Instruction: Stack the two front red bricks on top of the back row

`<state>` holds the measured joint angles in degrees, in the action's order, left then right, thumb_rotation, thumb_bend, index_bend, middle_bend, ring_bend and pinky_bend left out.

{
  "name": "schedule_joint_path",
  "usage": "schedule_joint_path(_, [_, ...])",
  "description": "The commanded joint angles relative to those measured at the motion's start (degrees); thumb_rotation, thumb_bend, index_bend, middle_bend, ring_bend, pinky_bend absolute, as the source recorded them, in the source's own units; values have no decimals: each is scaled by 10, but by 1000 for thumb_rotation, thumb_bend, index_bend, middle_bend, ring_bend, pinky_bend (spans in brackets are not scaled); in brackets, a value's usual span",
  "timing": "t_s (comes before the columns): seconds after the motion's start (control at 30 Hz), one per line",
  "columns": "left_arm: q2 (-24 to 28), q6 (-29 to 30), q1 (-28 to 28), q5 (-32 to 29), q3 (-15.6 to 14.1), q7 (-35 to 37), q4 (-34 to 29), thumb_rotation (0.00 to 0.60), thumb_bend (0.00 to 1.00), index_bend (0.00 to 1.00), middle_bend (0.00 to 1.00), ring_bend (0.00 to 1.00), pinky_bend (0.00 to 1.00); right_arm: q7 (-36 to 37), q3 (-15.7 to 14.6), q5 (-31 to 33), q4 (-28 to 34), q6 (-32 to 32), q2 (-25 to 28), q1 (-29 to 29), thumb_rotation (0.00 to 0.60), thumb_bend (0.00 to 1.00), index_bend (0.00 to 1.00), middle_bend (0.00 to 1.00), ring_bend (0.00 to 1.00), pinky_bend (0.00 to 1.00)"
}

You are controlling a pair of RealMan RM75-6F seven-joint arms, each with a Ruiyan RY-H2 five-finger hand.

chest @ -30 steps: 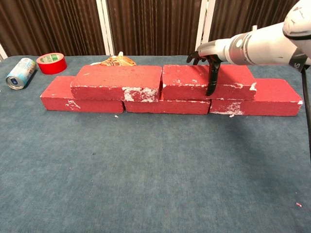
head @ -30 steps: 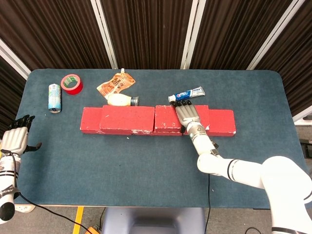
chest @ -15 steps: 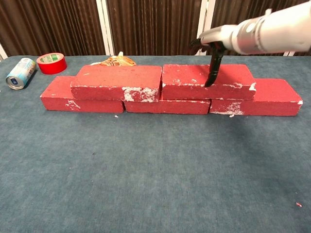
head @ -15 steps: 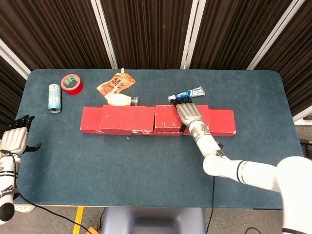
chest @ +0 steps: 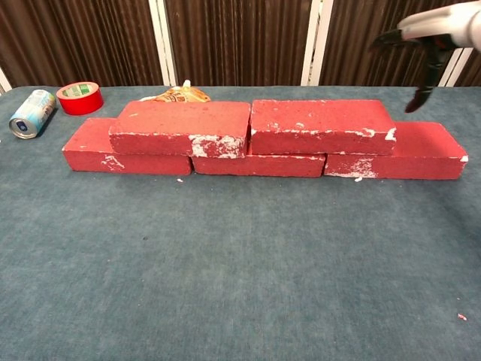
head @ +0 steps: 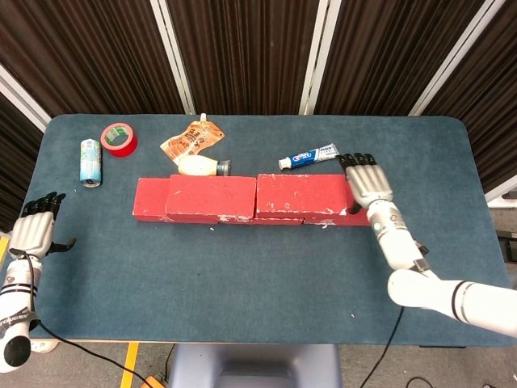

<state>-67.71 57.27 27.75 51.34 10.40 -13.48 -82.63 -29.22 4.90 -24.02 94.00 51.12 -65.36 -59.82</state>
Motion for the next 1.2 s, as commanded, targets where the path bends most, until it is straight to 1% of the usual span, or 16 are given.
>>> schedule_joint_path(0.03, [-3, -1, 1, 0, 0, 1, 1, 600, 260, 0, 0, 0, 21, -4, -4, 2, -1, 5, 6, 6, 600, 0, 76, 166, 34, 0])
schedule_joint_path(0.2, [-6, 3, 0, 3, -3, -1, 0, 600, 259, 0, 0, 0, 21, -20, -10, 6, -26, 10, 0, 11, 600, 0, 76, 166, 34, 0])
schedule_joint_path(0.57, [-7, 2, -4, 3, -5, 4, 5, 600, 258, 0, 0, 0, 21, -46, -23, 26, -106, -14, -41, 21, 600, 0, 72, 166, 34, 0])
schedule_joint_path(0.73, [-15, -5, -4, 4, -7, 10, 22, 600, 258, 0, 0, 0, 21, -41, -20, 17, -155, -25, -75, 29, 600, 0, 70, 165, 34, 0])
schedule_joint_path(0.9, [-18, -8, -5, 10, -7, 19, 36, 600, 259, 0, 0, 0, 21, -36, -13, -4, -196, -19, -108, 35, 600, 0, 70, 165, 31, 0])
schedule_joint_path(1.07, [-23, -14, -5, 15, -7, 28, 51, 600, 260, 0, 0, 0, 21, -38, -7, -22, -225, -15, -138, 39, 600, 0, 70, 165, 24, 0])
schedule_joint_path(1.13, [-18, -3, -11, 20, -10, 25, 36, 600, 259, 0, 0, 0, 21, -40, -2, -29, -233, -13, -149, 40, 600, 0, 70, 165, 22, 0])
schedule_joint_path(1.2, [-17, -5, -8, 15, -7, 21, 34, 600, 260, 0, 0, 0, 21, -43, 3, -34, -241, -10, -158, 40, 600, 0, 70, 165, 22, 0])
